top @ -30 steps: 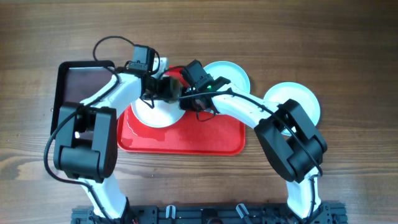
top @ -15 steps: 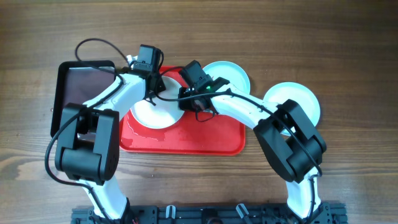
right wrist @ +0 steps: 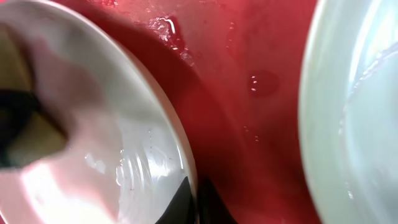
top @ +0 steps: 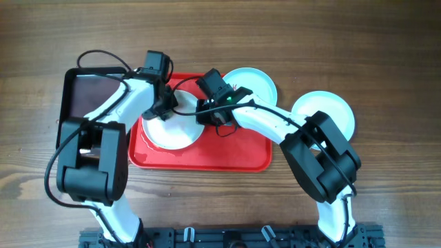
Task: Clean dirty plates on tray and stack at the side
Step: 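Scrub the white plate with the sponge in the left gripper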
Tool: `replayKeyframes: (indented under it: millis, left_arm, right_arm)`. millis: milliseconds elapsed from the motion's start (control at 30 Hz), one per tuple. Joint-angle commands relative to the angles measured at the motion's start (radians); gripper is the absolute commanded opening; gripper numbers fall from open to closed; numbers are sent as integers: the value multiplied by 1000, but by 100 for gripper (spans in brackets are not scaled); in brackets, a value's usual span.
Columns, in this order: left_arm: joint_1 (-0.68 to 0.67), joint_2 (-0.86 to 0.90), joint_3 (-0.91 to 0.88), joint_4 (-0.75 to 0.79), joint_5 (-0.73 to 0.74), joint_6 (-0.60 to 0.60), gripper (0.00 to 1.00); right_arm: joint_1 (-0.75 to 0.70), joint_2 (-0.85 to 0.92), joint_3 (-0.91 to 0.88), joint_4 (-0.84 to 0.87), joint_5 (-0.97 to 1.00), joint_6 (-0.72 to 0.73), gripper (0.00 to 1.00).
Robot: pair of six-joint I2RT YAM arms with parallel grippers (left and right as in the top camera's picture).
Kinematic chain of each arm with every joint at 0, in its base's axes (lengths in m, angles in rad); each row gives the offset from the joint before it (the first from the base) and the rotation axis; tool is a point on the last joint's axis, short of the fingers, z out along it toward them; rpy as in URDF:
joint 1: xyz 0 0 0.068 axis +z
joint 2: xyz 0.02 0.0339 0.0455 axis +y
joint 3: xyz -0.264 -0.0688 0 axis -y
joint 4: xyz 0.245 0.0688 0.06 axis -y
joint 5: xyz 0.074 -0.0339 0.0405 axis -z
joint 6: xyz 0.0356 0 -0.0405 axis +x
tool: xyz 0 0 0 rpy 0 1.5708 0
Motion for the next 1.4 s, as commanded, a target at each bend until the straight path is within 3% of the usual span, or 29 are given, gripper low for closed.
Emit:
replayKeyframes:
  millis: [0,67,167,333,433,567,733,833,1067,1200,1367]
  left_arm:
    - [-19,52,-47,-48,609,322,4]
    - [-19,52,-47,-39,692,373,4]
    - [-18,52,-47,14,697,371,4]
    - [2,52,-47,123,632,284,4]
    - [31,52,-47,163,428,93,4]
    - [61,52,-47,96,126,-149,4]
    - [70,52,-47,-23,-51,-269,4]
    - [67,50,-43,-108,-51,-261,4]
    - [66,48,1,-303,332,118,4]
    - [66,48,2,-280,563,264,4]
    - [66,48,2,-138,610,276,4]
  right_arm:
    - [0,24,-3,0,2,-11,4]
    - [0,24,-3,0,2,-12,4]
    - [0,24,-3,-1,2,-15,4]
    - [0,24,-3,-1,-2,-22,4]
    - [0,24,-3,0,-2,-22,4]
    - [0,24,-3,0,-2,-23,4]
    - [0,24,-3,1,-2,-22,4]
    - [0,24,-3,2,-2,-22,4]
    - [0,24,-3,3,-3,-22,4]
    - [0,24,-3,3,-10,-22,4]
    - [0,24,-3,4,-21,-33,4]
